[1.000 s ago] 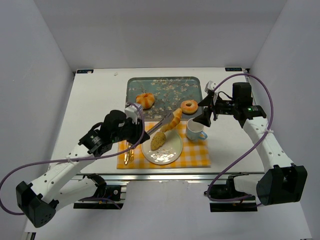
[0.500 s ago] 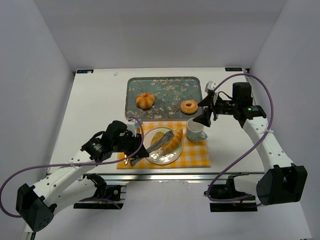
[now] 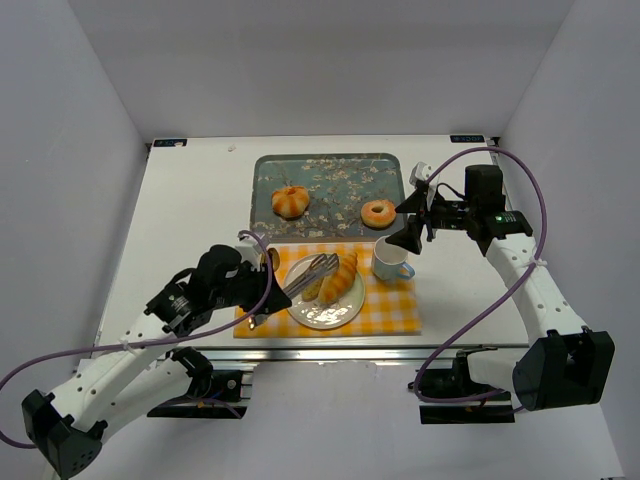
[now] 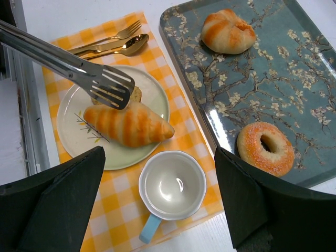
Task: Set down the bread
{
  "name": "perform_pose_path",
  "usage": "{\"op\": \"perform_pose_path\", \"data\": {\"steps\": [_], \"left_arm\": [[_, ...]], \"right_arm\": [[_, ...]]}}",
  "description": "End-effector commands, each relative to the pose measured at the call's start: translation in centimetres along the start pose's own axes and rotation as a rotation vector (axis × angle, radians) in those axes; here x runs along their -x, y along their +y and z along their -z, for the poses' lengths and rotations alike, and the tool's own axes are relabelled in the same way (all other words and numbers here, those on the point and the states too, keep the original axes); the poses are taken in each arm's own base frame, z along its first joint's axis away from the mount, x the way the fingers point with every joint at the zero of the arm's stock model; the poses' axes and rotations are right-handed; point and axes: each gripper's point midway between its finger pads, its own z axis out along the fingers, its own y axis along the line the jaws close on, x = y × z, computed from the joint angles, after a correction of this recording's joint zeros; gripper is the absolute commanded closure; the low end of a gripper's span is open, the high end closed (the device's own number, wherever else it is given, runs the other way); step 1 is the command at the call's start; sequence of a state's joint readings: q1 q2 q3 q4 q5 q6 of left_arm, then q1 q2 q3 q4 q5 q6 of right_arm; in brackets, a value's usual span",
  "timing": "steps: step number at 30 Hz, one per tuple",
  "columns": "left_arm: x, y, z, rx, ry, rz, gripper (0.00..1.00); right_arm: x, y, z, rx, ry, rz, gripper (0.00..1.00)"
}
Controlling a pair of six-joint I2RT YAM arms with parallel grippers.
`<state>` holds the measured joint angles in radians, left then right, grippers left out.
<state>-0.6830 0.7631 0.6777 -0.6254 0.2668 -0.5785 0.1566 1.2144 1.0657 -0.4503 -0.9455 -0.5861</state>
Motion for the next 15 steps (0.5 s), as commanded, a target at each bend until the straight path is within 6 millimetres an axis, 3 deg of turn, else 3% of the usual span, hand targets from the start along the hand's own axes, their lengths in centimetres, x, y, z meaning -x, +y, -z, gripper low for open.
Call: {"op": "perform_pose_path", "data": {"steps": [1, 5, 10, 14, 15], "left_arm": [[2.0, -1.0, 1.0, -0.006, -0.073, -0.009, 0.53], [2.5, -0.9, 1.3, 0.012, -0.090, -0.014, 0.52], [4.6, -1.2, 2.2, 0.044, -0.159, -0.034, 0.52], [7.4, -1.2, 1.5, 0.079, -0.239, -0.040, 0.57], [7.7, -0.9, 0.3, 0.094, -0.220, -0.034, 0.60]], "right_arm": [[0.5, 0.3, 0.2, 0.012, -0.021, 0.015, 0.11], [0.6, 0.4, 0.2, 0.014, -0.024, 0.016, 0.11], [0.6, 0.4, 0.3, 0.014, -0.024, 0.018, 0.11], [0.8, 0.1, 0.2, 0.003, -0.025, 0.011, 0.11], [0.8, 0.0, 0.2, 0.000, -0.026, 0.009, 0.11]]}}
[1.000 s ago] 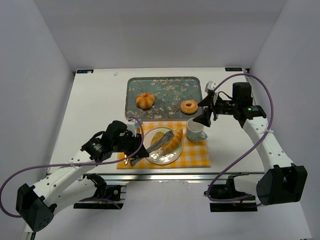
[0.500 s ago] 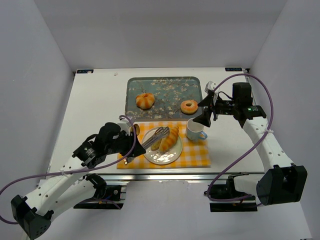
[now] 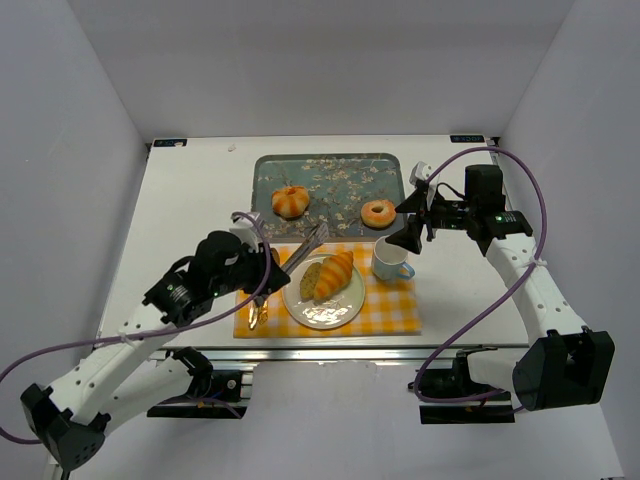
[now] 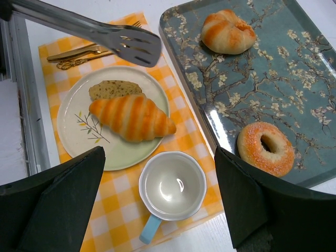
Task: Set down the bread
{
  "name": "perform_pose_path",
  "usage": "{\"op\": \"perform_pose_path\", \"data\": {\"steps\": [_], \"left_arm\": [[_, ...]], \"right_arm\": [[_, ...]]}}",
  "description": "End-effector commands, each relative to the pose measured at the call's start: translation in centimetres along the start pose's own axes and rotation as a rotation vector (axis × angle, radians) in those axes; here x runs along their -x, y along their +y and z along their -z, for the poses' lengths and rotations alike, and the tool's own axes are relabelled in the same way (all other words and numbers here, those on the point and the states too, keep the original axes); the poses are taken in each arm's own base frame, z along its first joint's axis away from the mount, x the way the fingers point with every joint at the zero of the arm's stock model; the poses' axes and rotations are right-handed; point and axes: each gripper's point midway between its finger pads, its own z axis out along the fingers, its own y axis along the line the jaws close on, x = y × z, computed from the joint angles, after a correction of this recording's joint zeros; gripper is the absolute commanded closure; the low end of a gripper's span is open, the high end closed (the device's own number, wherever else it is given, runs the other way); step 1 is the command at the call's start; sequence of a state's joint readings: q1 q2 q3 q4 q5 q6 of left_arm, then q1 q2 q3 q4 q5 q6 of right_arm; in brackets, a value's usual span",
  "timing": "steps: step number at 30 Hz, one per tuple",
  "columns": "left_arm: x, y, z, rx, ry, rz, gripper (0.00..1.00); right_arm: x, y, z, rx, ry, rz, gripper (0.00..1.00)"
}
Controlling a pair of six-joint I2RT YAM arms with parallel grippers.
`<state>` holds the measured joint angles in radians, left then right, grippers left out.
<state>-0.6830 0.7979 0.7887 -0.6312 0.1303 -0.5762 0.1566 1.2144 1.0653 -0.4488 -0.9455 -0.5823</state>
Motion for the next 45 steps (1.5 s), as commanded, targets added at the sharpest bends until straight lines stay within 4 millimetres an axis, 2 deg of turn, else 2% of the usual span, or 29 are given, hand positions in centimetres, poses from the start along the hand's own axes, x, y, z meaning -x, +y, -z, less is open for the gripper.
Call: {"op": "perform_pose_path", "data": {"steps": [1, 2, 3, 4, 5, 6, 8, 9, 12, 13, 15, 17, 21, 26, 34, 35, 38, 40, 42, 45], "left_arm": [[4.5, -1.4, -1.6, -0.008, -0.122, -0.022, 0.60], [5.0, -1.8, -2.3, -0.015, -0.121, -0.022, 0.61], [4.7, -1.4, -4.3, 0.007, -0.078, -0.016, 0.62], [6.4, -2.5, -4.9, -0.020, -0.105, -0.021, 0.62], [6.9, -2.7, -5.9, -0.022, -0.098, -0.017, 0.62], [6.5, -2.1, -8.0, -0.007, -0.042, 0.003, 0.62], [8.5, -3.1, -9.6, -0.038, -0.046, 0.021, 0.62], [8.4, -2.8, -11.5, -0.048, -0.006, 0.046, 0.61], [10.1, -3.6, -13.3, -0.073, 0.006, 0.070, 0.59], [9.6, -3.1, -14.7, -0.058, 0.039, 0.084, 0.56], [10.4, -3.3, -15.5, -0.070, 0.043, 0.097, 0.55], [10.1, -2.8, -16.8, -0.071, 0.072, 0.116, 0.52], [10.5, -2.5, -18.1, -0.094, 0.087, 0.154, 0.50], [9.3, -1.8, -19.5, -0.087, 0.153, 0.170, 0.48], [8.1, -1.5, -20.2, -0.086, 0.219, 0.164, 0.49], [8.0, -1.7, -20.2, -0.100, 0.226, 0.166, 0.51], [7.9, -1.9, -20.3, -0.117, 0.229, 0.172, 0.75], [8.7, -2.6, -19.9, -0.142, 0.196, 0.165, 0.89], [9.4, -2.7, -19.5, -0.151, 0.162, 0.167, 0.97], [11.1, -2.8, -17.7, -0.157, 0.090, 0.166, 1.00]], "right_arm": [[0.9, -0.1, 0.2, -0.003, -0.029, 0.015, 0.11], [0.9, -0.1, 0.2, -0.005, -0.029, 0.015, 0.11], [0.8, -0.1, 0.2, -0.004, -0.028, 0.012, 0.11], [0.8, -0.2, 0.2, -0.007, -0.027, 0.013, 0.11], [0.9, -0.2, 0.2, -0.008, -0.027, 0.015, 0.11], [0.8, -0.2, 0.2, -0.008, -0.025, 0.013, 0.11], [0.7, -0.1, 0.2, -0.009, -0.023, 0.012, 0.11], [0.6, -0.1, 0.2, -0.007, -0.021, 0.011, 0.11], [0.5, 0.0, 0.2, -0.008, -0.019, 0.012, 0.11], [0.2, 0.0, 0.2, -0.006, -0.016, 0.007, 0.11], [0.1, 0.1, 0.2, -0.004, -0.016, 0.004, 0.11], [0.0, 0.2, 0.2, -0.002, -0.015, 0.000, 0.11], [-0.3, 0.3, 0.2, -0.001, -0.015, -0.003, 0.11], [-0.3, 0.3, 0.1, -0.001, -0.015, -0.002, 0.11], [-0.2, 0.2, 0.2, -0.005, -0.019, -0.001, 0.11], [-0.2, 0.3, 0.2, -0.002, -0.020, 0.001, 0.11], [-0.2, 0.2, 0.3, -0.006, -0.019, 0.000, 0.11], [-0.1, 0.1, 0.3, -0.010, -0.019, 0.004, 0.11], [0.0, 0.1, 0.4, -0.012, -0.020, 0.006, 0.11], [0.0, 0.2, 0.4, -0.011, -0.021, 0.008, 0.11]]}}
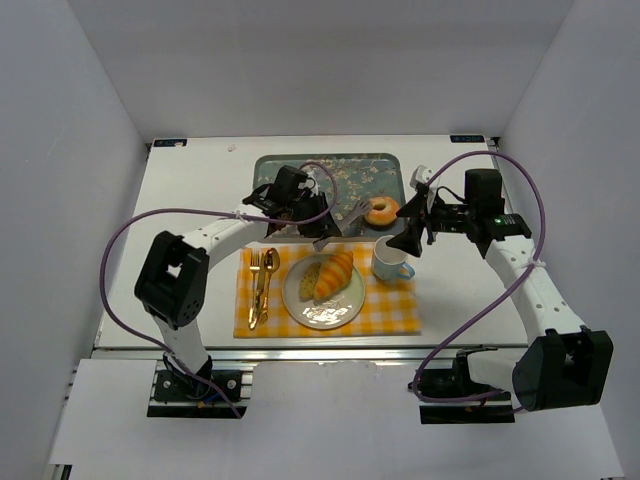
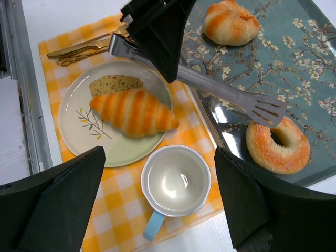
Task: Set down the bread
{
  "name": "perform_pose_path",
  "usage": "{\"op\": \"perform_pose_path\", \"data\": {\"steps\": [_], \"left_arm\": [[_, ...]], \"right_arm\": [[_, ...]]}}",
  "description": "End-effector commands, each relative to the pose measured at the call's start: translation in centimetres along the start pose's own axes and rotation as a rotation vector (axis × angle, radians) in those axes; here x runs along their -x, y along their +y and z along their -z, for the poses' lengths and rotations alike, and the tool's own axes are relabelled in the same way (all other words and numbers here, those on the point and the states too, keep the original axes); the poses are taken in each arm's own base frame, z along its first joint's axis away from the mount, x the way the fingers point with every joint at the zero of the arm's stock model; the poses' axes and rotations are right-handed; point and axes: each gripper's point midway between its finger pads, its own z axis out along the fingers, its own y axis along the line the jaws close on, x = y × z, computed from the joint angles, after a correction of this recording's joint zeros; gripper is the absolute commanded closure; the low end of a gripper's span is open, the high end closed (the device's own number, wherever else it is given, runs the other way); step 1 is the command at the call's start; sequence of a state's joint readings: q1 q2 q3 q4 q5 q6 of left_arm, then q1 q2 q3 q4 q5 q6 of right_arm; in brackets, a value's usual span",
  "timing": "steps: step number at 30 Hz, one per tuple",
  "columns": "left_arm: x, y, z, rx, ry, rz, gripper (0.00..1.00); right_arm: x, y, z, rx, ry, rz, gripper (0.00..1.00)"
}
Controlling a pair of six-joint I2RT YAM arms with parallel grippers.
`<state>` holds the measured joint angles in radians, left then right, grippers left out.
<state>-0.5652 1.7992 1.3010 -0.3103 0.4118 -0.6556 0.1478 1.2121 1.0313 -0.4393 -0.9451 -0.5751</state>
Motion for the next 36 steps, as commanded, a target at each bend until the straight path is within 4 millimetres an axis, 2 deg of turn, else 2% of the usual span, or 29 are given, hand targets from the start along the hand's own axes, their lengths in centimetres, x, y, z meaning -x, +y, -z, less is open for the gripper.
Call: {"op": "perform_pose_path", "data": {"steps": [1, 4, 5, 7, 8, 9, 10, 11, 12, 14, 15, 17, 18, 19, 21, 22, 28, 32, 36], "left_arm": [[3.7, -4.0, 5.1, -0.107, -0.168, -0.061, 1.00], [3.7, -3.9, 7.3, -0.087, -0.227, -0.088, 1.00], [3.3, -4.2, 9.1, -0.074, -0.240, -0.100, 1.00], [1.6, -3.0, 10.3, -0.033, -0.228, -0.112, 1.00], [0.7, -3.3, 12.2, -0.031, -0.240, -0.118, 1.00], [-1.1, -1.9, 12.3, -0.006, -0.210, -0.109, 1.00], [-2.1, -1.7, 13.0, -0.007, -0.204, -0.109, 1.00], [-3.2, -1.8, 14.7, -0.012, -0.214, -0.113, 1.00], [-4.2, -1.4, 15.3, -0.002, -0.206, -0.109, 1.00], [-7.6, 0.3, 16.0, 0.027, -0.135, -0.085, 1.00], [-8.3, 0.0, 17.4, 0.010, -0.156, -0.096, 1.00], [-10.8, 1.1, 18.2, 0.027, -0.120, -0.062, 1.00], [-11.3, 0.8, 19.6, 0.008, -0.154, -0.068, 1.00], [-12.4, 1.3, 19.8, 0.015, -0.137, -0.044, 1.00], [-13.2, 1.1, 21.2, -0.003, -0.174, -0.029, 1.00], [-14.0, 1.6, 21.4, 0.007, -0.157, -0.015, 1.00], [-16.3, 1.6, 22.9, -0.031, -0.156, 0.021, 1.00], [-17.3, 2.0, 22.2, -0.055, -0.133, 0.038, 1.00], [-17.1, 1.9, 21.0, -0.080, -0.121, 0.046, 1.00]], "right_arm": [[1.2, 0.1, 0.5, -0.010, -0.031, 0.038, 0.11], [1.5, 0.1, 0.6, -0.008, -0.033, 0.047, 0.11], [1.5, 0.1, 0.7, -0.009, -0.032, 0.047, 0.11], [1.6, 0.0, 0.7, -0.011, -0.034, 0.050, 0.11], [1.7, -0.1, 0.8, -0.013, -0.035, 0.051, 0.11], [1.7, -0.1, 0.8, -0.012, -0.035, 0.050, 0.11], [1.8, 0.0, 0.8, -0.011, -0.037, 0.051, 0.11], [1.7, 0.0, 0.7, -0.006, -0.037, 0.050, 0.11], [1.7, 0.0, 0.7, -0.005, -0.036, 0.047, 0.11], [1.6, 0.0, 0.6, 0.000, -0.037, 0.045, 0.11], [1.5, 0.0, 0.6, 0.002, -0.036, 0.044, 0.11], [1.5, 0.1, 0.6, 0.004, -0.036, 0.043, 0.11], [1.4, 0.0, 0.5, 0.006, -0.034, 0.043, 0.11], [1.3, 0.0, 0.5, 0.008, -0.033, 0.041, 0.11], [1.2, 0.1, 0.5, 0.013, -0.031, 0.039, 0.11], [1.3, 0.1, 0.5, 0.014, -0.032, 0.039, 0.11], [1.2, 0.2, 0.4, 0.022, -0.034, 0.034, 0.11], [1.1, 0.3, 0.4, 0.028, -0.034, 0.028, 0.11], [1.1, 0.4, 0.4, 0.029, -0.035, 0.030, 0.11]]}}
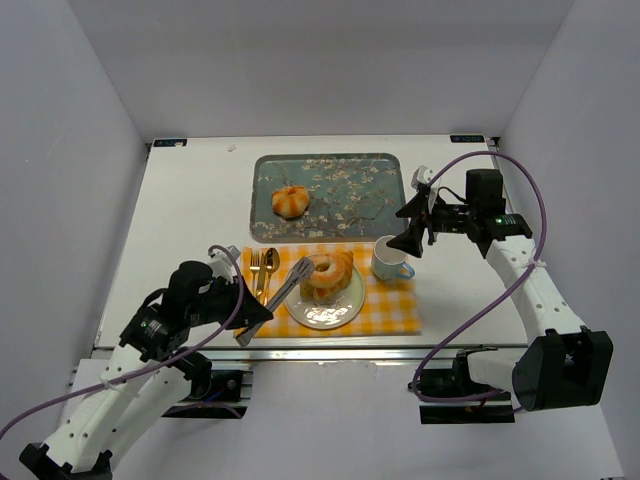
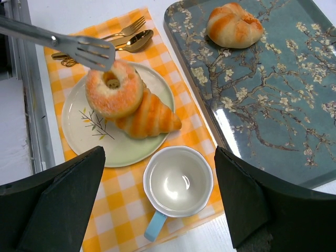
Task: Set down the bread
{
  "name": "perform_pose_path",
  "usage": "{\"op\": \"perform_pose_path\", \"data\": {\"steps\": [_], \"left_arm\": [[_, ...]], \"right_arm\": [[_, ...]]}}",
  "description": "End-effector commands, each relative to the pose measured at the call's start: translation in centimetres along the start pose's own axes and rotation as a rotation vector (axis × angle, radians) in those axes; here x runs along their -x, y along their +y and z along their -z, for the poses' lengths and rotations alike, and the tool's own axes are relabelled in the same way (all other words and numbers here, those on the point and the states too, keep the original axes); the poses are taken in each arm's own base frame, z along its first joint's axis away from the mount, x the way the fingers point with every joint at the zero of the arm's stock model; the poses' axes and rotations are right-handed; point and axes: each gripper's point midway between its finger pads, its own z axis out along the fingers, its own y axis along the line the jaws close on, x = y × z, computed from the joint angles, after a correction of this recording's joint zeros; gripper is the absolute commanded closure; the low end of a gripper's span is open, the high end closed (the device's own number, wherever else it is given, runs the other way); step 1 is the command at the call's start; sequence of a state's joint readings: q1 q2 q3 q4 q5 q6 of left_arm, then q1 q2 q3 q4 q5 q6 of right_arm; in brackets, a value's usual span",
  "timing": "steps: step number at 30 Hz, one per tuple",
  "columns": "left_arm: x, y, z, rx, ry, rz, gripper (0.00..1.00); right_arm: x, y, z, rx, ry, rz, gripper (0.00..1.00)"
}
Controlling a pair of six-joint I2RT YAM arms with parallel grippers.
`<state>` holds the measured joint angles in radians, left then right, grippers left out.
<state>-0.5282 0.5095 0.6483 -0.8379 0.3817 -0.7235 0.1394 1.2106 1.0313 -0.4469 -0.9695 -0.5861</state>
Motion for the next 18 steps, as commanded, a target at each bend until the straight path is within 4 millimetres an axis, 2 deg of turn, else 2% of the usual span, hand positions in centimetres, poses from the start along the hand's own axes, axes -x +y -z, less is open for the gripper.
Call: {"op": "perform_pose_path", "data": {"steps": [1, 5, 6, 8, 9, 10, 12, 18], "left_arm": [[0.7, -1.3, -0.9, -0.067, -0.003, -0.007, 1.00], [0.9, -0.6, -1.9, -0.035, 0.019, -0.020, 1.00], [0.9, -0.4, -2.1, -0.023, 0.029, -0.023, 0.95], [0.8, 0.0, -2.3, -0.008, 0.036, -0.023, 0.83], [0.8, 0.0, -2.2, -0.006, 0.034, -0.023, 0.65], [0.6, 0.2, -2.2, -0.001, 0.038, -0.020, 0.57], [0.5, 0.3, -2.0, 0.005, 0.033, -0.014, 0.49], [0.3, 0.5, -1.1, 0.000, -0.014, 0.007, 0.44]], "right_arm": [[0.9, 0.2, 0.2, 0.012, -0.022, 0.025, 0.11], [0.9, 0.2, 0.3, 0.007, -0.017, 0.030, 0.11], [0.8, 0.2, 0.3, 0.007, -0.015, 0.031, 0.11], [0.8, 0.2, 0.4, 0.006, -0.015, 0.031, 0.11], [0.8, 0.2, 0.3, 0.006, -0.015, 0.031, 0.11], [0.7, 0.2, 0.3, 0.006, -0.015, 0.029, 0.11], [0.6, 0.3, 0.3, 0.008, -0.015, 0.026, 0.11], [0.4, 0.3, 0.2, 0.014, -0.017, 0.021, 0.11]]}}
